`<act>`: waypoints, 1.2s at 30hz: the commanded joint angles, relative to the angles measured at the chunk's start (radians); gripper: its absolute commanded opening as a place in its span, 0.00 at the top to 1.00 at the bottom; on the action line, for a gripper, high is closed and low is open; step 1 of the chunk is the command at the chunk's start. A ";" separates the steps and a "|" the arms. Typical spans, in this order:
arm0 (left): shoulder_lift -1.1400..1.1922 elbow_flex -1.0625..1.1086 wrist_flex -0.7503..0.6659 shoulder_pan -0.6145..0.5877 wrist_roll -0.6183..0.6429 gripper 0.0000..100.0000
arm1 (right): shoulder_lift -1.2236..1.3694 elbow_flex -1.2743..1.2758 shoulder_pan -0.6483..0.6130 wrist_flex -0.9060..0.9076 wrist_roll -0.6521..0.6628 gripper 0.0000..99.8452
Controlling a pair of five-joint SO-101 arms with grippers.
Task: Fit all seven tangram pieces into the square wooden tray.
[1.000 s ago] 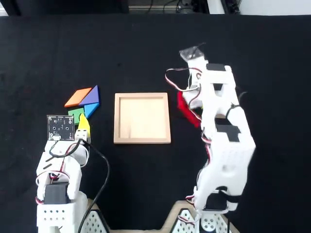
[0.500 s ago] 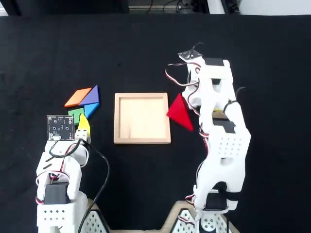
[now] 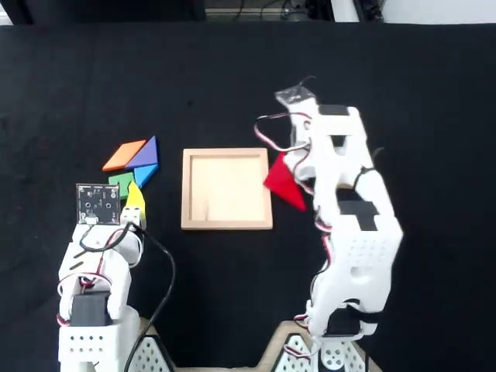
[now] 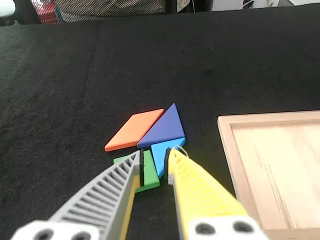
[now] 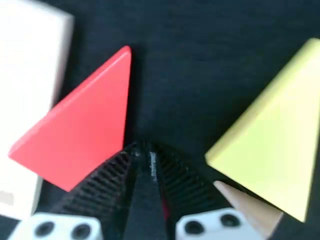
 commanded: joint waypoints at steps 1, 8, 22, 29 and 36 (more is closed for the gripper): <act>0.002 0.018 -0.006 0.012 -0.006 0.90 | -0.031 0.002 -0.089 0.055 0.009 0.99; 0.002 0.018 -0.008 0.012 -0.006 0.90 | -0.033 0.002 -0.143 0.100 0.008 0.99; 0.002 0.018 -0.008 0.010 -0.006 0.90 | -0.394 0.286 -0.221 0.032 -0.005 0.99; 0.002 0.018 -0.008 0.010 -0.006 0.90 | -0.430 0.363 -0.288 -0.037 -0.005 0.99; 0.002 0.018 -0.008 0.010 -0.006 0.90 | -0.440 0.364 -0.242 -0.064 -0.003 0.99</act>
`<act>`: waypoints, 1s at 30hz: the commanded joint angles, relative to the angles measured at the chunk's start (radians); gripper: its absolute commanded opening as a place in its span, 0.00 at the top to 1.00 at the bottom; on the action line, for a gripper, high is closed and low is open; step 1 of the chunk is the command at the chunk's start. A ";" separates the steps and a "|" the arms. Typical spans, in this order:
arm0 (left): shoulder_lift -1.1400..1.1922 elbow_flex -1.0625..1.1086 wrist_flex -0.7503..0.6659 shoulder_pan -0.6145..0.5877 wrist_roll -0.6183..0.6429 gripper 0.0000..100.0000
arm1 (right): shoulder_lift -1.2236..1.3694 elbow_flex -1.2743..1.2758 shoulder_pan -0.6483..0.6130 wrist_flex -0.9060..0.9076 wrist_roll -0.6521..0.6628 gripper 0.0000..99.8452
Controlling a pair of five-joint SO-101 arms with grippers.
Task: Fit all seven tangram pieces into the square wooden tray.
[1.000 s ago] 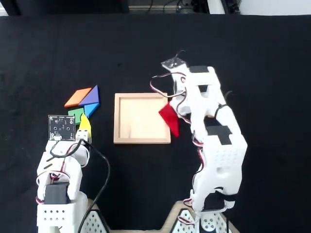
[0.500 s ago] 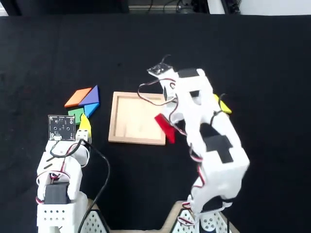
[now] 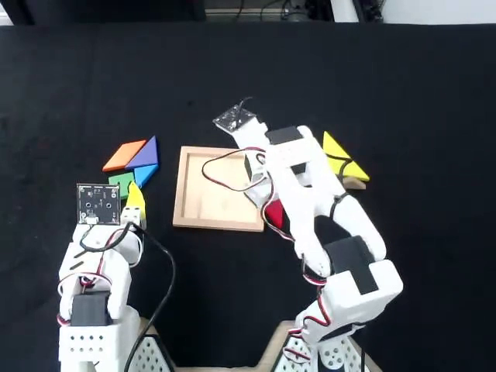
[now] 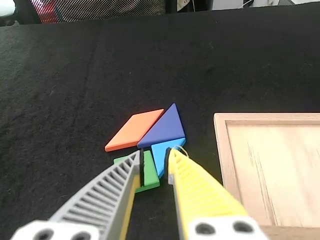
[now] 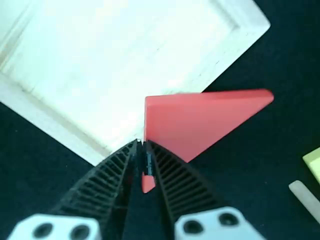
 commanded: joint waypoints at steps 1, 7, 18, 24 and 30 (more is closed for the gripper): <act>0.002 0.018 -0.008 0.010 -0.006 0.90 | -0.061 -0.010 0.040 -0.009 0.002 0.99; 0.002 0.018 -0.008 0.008 -0.006 0.90 | -0.096 -0.067 0.140 0.049 0.023 0.99; 0.002 0.018 -0.008 0.012 -0.006 0.90 | -0.024 0.054 0.189 -0.157 0.028 0.99; 0.002 0.018 -0.006 0.008 -0.006 0.90 | 0.056 -0.008 0.224 -0.135 0.028 0.99; 0.002 0.018 -0.006 0.008 -0.006 0.90 | 0.079 -0.010 0.244 -0.137 0.063 0.99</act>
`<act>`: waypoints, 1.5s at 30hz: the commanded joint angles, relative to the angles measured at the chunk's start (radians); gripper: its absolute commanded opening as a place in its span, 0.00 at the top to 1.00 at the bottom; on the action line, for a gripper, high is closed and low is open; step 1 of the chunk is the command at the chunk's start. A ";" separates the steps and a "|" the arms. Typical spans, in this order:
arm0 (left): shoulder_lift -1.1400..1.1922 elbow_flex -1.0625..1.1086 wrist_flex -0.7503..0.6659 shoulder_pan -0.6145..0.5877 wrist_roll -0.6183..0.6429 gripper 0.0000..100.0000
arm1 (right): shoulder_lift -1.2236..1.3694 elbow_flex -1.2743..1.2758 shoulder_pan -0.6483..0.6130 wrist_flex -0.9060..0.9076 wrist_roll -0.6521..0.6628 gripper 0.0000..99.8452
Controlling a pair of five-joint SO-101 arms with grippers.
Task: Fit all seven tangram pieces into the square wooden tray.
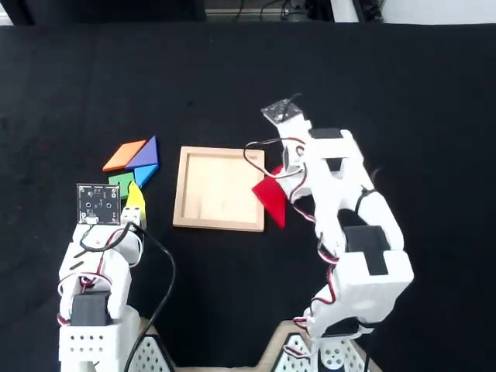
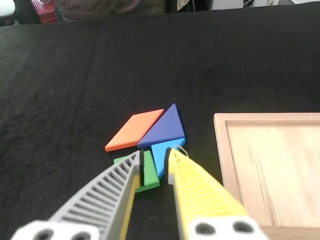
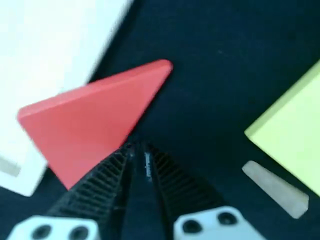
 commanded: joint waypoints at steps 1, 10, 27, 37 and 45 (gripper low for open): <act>0.002 0.018 -0.006 0.008 -0.006 0.90 | 0.008 -0.044 0.014 0.000 0.034 0.99; 0.002 0.018 -0.006 0.012 -0.006 0.90 | 0.015 -0.039 -0.032 0.002 0.034 0.99; 0.002 0.018 -0.008 0.013 -0.006 0.90 | -0.004 -0.042 -0.157 0.003 -0.011 0.99; 0.002 0.018 -0.008 0.013 -0.006 0.90 | -0.130 -0.039 -0.207 0.041 -0.074 0.99; 0.002 0.018 -0.008 0.013 -0.006 0.90 | -0.131 -0.042 -0.259 0.031 -0.097 0.99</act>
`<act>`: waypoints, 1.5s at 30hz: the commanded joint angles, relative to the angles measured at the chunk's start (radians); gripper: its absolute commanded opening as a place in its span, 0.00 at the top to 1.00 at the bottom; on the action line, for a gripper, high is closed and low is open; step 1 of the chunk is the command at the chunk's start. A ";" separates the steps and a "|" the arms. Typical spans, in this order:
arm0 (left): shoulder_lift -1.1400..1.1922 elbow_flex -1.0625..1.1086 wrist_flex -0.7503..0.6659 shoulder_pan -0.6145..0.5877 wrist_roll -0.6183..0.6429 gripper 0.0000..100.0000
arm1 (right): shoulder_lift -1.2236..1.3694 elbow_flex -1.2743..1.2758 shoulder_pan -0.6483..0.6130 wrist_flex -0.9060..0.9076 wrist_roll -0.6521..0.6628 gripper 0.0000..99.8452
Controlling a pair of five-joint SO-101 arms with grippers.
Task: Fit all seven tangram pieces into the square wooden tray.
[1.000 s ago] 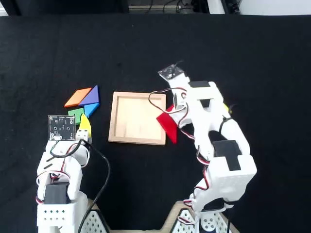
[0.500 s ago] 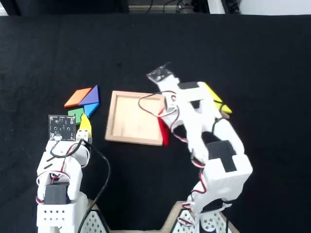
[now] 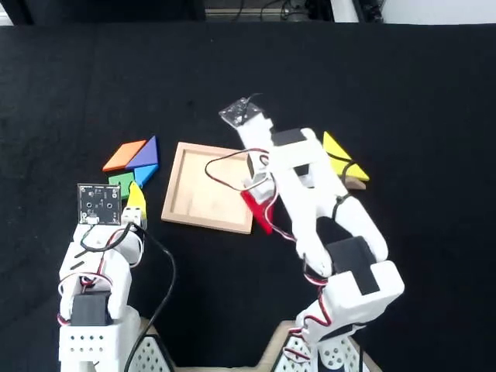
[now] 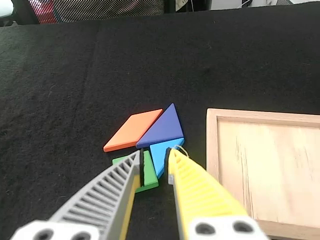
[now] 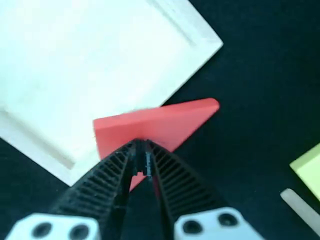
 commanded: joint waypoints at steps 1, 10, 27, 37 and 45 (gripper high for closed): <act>0.002 0.018 -0.008 0.008 -0.006 0.90 | -0.047 -0.039 -0.055 -0.008 -0.009 0.99; 0.002 0.018 -0.008 0.008 -0.006 0.90 | 0.024 -0.059 -0.071 -0.038 -0.008 0.99; 0.002 0.018 -0.008 0.008 -0.006 0.90 | 0.039 -0.203 -0.163 0.061 -0.014 0.99; 0.000 0.018 -0.008 0.001 -0.005 0.90 | -0.197 -0.064 -0.002 0.180 -0.008 0.98; 0.002 0.018 -0.144 -0.153 0.002 0.89 | -0.177 -0.033 0.143 0.075 -0.014 0.99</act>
